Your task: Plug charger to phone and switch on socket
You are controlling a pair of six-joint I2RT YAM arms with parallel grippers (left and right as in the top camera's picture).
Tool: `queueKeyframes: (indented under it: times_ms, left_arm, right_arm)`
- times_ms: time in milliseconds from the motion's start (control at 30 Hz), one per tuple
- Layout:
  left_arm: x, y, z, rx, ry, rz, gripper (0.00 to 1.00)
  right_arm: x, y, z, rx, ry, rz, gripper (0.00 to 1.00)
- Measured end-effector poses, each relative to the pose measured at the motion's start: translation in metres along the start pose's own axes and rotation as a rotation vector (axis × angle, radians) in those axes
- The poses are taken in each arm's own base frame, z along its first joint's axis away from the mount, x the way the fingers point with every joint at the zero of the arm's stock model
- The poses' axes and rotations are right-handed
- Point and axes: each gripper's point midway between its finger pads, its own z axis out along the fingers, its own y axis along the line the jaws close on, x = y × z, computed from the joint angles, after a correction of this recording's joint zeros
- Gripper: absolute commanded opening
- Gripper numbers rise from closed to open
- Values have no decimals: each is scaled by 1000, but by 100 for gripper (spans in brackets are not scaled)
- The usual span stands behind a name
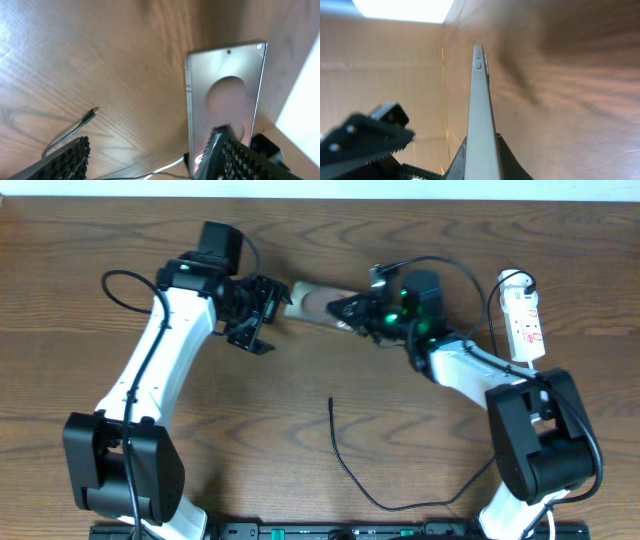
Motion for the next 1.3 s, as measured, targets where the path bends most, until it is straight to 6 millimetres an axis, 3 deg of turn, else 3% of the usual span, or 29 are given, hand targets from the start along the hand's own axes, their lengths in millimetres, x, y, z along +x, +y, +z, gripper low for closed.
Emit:
queueKeyframes:
  times_ms: [100, 200, 233, 367, 500, 600, 700, 1000, 1300]
  left_arm:
    - [-11, -7, -9, 61, 25, 96, 84]
    - [-20, -29, -17, 170, 22, 228, 88]
    - [-22, -45, -21, 242, 13, 304, 89]
    - [-17, -90, -38, 445, -3, 529, 95]
    - [-11, -103, -46, 513, 0, 609, 98]
    - [-5, -115, -53, 576, 2, 667, 98]
    - [-3, -119, -54, 612, 9, 696, 98]
    - [-16, -97, -12, 584, 75, 593, 98]
    - [-21, -108, -14, 612, 49, 521, 98]
  right_arm:
    - [-30, -11, -18, 10, -80, 168, 1]
    - [-45, -17, -27, 6, -135, 373, 2]
    - [-49, -16, -29, -6, -152, 443, 2]
    - [-63, 14, -28, -144, -189, 622, 2]
    - [-61, 49, -22, -263, -177, 639, 1]
    - [-50, 60, -14, -286, -151, 649, 2]
    - [-37, 65, -3, -285, -132, 663, 2]
    - [-26, 89, 7, -350, -155, 591, 1]
    - [-10, 101, 18, -360, -162, 498, 1]
